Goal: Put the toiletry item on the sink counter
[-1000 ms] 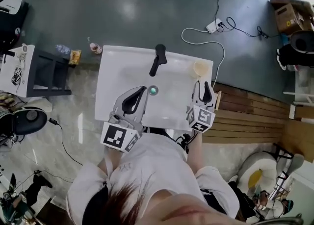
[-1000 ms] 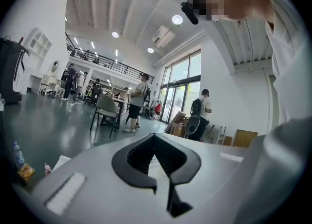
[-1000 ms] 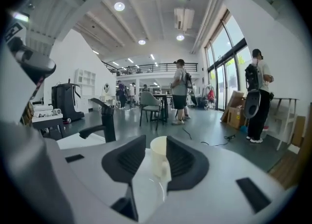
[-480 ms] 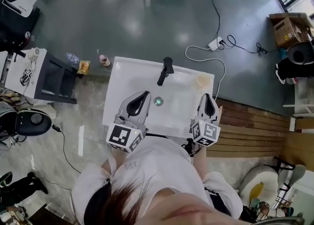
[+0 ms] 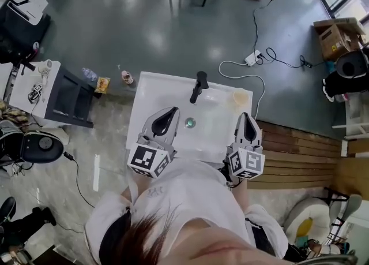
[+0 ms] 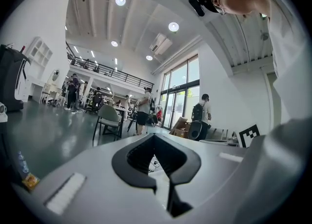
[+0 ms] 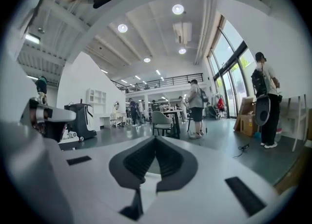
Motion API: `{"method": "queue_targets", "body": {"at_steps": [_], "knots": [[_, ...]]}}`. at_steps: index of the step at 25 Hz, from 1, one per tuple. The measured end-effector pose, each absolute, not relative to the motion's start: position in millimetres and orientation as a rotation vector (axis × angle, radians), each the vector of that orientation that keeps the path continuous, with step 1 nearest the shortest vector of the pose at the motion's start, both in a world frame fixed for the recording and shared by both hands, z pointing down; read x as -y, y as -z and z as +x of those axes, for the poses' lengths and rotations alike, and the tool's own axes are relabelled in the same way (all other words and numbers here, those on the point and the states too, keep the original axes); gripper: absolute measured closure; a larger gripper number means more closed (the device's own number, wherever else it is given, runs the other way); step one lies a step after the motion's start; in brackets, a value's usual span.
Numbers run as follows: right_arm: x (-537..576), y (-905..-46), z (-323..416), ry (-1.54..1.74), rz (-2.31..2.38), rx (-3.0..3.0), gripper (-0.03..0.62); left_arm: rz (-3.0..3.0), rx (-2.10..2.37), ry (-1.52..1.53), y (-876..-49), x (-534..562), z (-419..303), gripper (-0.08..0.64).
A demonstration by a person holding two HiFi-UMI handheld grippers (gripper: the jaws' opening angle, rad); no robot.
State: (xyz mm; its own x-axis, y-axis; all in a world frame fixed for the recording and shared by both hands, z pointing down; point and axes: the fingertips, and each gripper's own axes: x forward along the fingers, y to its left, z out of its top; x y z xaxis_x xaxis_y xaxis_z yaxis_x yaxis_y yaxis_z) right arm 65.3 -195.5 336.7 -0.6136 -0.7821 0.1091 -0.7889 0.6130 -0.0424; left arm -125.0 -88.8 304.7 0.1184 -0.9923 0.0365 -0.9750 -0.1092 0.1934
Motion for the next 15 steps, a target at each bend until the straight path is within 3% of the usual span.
{"method": "queue_targets", "body": {"at_steps": [15], "knots": [[125, -305, 36, -0.160, 1.263, 2.829, 0.583, 2.210, 2.006, 0.137, -302, 54, -152, 0.554]]}}
